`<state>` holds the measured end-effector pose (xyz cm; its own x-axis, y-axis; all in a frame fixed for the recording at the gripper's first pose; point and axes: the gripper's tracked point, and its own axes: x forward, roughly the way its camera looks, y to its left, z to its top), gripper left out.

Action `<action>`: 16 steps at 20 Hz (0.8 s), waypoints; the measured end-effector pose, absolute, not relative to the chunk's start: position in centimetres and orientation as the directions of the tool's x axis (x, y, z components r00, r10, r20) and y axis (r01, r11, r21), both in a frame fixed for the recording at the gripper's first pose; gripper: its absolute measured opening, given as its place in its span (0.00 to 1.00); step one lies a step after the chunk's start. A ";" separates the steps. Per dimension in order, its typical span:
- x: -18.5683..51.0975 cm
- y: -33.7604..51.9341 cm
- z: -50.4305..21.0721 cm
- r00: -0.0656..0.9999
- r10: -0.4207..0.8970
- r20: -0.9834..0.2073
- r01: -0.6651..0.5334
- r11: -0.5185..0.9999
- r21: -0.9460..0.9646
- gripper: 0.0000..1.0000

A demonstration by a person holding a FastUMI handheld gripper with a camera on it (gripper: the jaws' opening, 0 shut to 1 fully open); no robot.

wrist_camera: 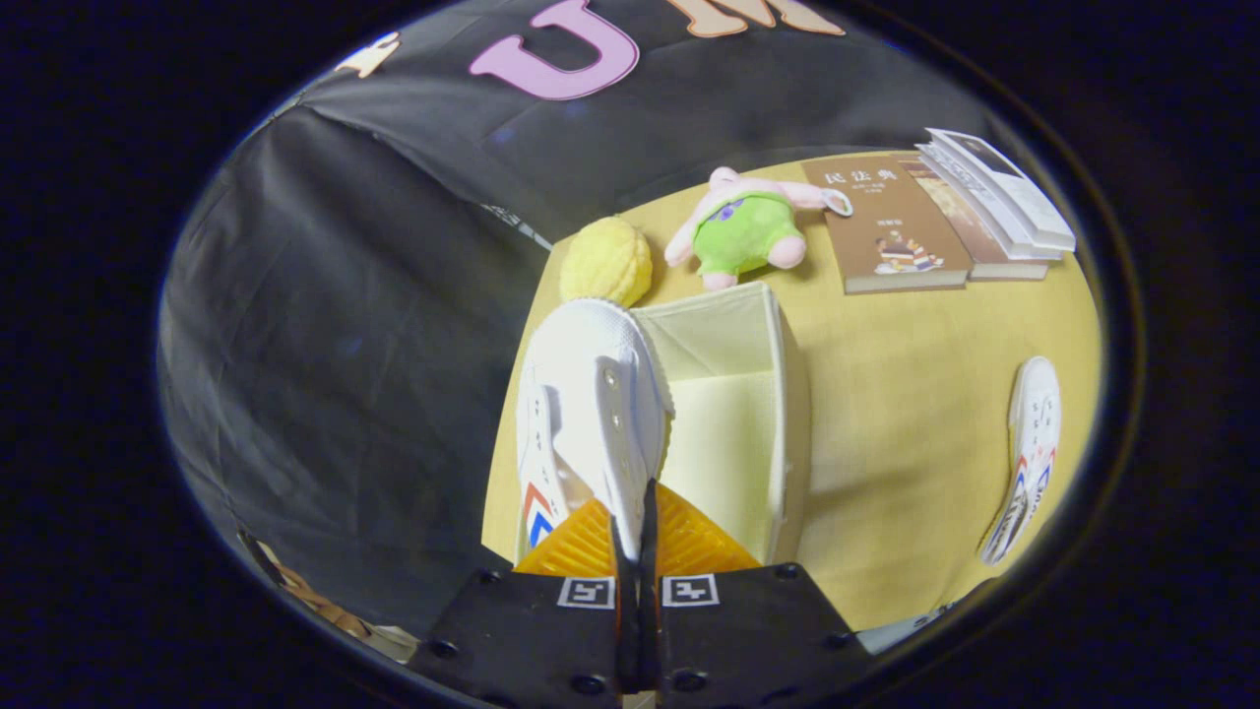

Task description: Open the storage box then place both shoes into the box .Put the left shoe in first, then the right shoe, with the right side of both shoes facing outward in a uniform manner.

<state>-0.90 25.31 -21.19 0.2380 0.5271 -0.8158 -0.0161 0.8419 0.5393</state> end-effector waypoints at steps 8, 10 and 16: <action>-1.4 28.1 -26.4 0.157 0.438 -0.885 0.008 0.896 0.445 0.04; -1.7 28.7 -27.8 0.132 0.414 -0.900 0.007 0.908 0.419 0.04; -2.2 29.5 -30.0 0.114 0.347 -0.931 -0.007 0.937 0.348 0.04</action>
<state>-2.23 29.46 -30.00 0.1135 0.3469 -0.9310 -0.0070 0.9373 0.3484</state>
